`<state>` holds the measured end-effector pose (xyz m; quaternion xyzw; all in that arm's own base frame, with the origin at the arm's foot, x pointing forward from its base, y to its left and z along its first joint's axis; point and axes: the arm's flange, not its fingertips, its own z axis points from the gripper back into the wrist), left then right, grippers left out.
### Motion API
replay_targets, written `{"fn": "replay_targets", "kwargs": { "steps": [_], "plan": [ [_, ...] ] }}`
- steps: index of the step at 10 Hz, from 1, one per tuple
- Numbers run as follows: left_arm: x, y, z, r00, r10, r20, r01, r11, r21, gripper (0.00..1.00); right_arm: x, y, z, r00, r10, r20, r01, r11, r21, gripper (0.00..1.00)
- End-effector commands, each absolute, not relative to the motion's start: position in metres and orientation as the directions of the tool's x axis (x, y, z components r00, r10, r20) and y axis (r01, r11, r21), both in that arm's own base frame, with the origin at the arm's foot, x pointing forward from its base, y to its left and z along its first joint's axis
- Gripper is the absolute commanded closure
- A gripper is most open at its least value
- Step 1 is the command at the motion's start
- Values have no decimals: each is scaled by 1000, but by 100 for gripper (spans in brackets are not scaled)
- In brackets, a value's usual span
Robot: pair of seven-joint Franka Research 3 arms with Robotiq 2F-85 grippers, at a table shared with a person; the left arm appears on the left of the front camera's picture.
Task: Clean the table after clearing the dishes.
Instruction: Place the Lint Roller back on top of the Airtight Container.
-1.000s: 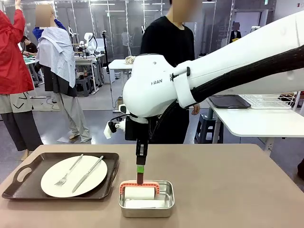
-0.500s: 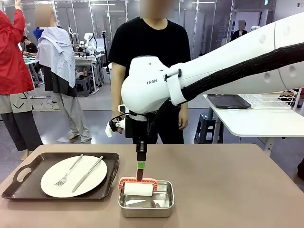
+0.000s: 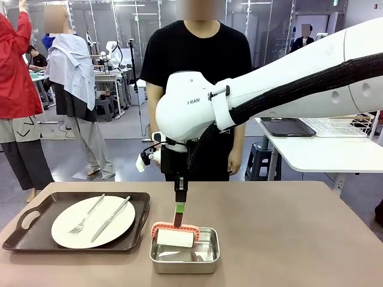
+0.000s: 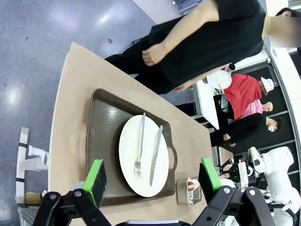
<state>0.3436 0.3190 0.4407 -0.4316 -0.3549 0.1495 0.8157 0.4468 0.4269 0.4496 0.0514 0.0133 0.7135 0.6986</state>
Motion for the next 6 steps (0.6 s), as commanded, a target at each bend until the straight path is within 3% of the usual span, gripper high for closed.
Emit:
{"fn": "replay_targets", "kwargs": {
  "steps": [1,6],
  "plan": [
    [342,321,443,702,549,453,75,576,-814,0,427,408,451,-54,996,71,-995,-60,83,79],
    [342,321,443,702,549,453,75,576,-814,0,429,407,448,-53,998,40,-993,-57,106,79]
  ]
}}
